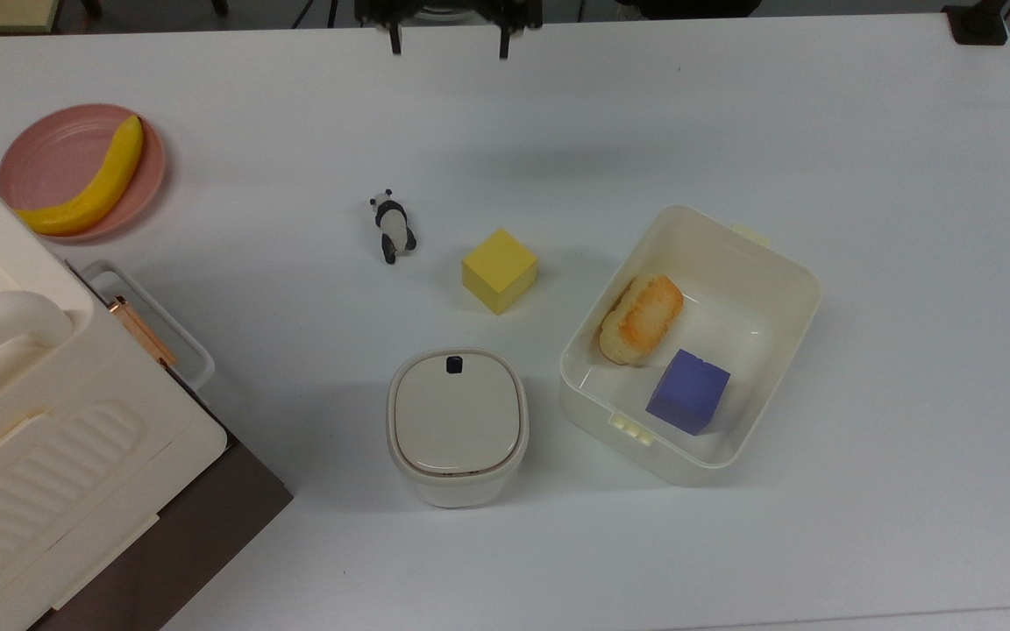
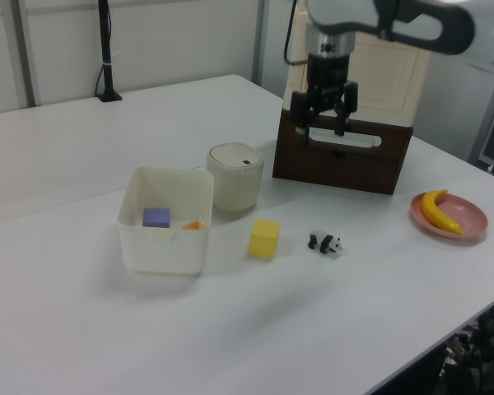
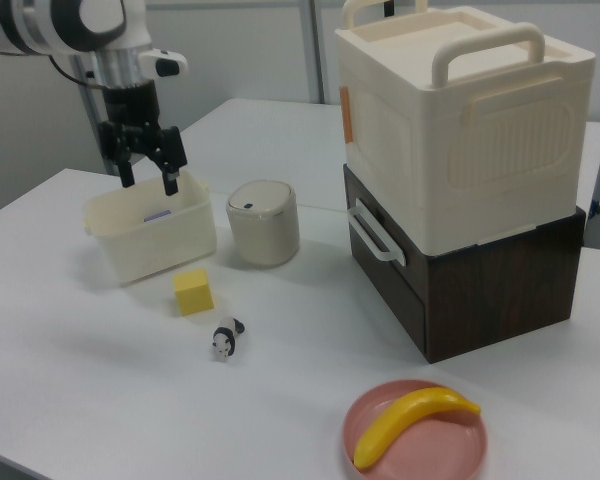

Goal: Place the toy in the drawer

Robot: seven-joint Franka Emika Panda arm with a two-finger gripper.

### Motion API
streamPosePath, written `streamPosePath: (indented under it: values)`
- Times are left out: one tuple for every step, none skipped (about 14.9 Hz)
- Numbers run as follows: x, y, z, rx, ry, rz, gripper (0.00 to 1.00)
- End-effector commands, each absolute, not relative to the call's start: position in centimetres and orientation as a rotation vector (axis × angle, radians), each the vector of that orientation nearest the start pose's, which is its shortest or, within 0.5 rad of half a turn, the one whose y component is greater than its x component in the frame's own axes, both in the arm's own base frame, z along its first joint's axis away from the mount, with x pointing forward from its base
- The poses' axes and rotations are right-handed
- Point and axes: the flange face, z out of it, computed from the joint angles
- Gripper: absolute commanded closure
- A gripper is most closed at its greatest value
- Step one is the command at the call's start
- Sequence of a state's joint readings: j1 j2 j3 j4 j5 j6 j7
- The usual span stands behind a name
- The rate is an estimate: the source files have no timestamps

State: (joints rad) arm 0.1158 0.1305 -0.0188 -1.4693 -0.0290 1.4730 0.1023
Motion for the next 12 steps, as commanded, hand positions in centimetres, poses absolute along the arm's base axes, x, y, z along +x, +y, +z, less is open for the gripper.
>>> streamPosePath:
  values:
    - [58.43,3.29,59.33,-3.126,0.066,0.148,0.00]
    - [58.44,3.05,59.33,-3.123,0.073,0.148,0.00]
    - [58.55,2.91,58.93,-3.120,0.069,0.160,0.00]
    - [58.58,2.93,58.69,-3.118,0.062,0.167,0.00]
    - [58.58,2.93,58.69,-3.118,0.061,0.167,0.00]
    - [58.51,2.75,59.00,-3.118,0.066,0.160,0.00]
    - [58.52,2.57,59.00,-3.117,0.071,0.160,0.00]
    - [58.51,2.48,58.93,-3.117,0.073,0.162,0.00]
    - [58.51,2.48,58.93,-3.117,0.073,0.162,0.00]
    - [58.44,2.39,58.81,-3.117,0.076,0.174,0.00]
    - [58.40,2.39,58.79,-3.117,0.075,0.179,0.00]
    - [58.30,2.47,58.96,-3.117,0.075,0.177,0.00]
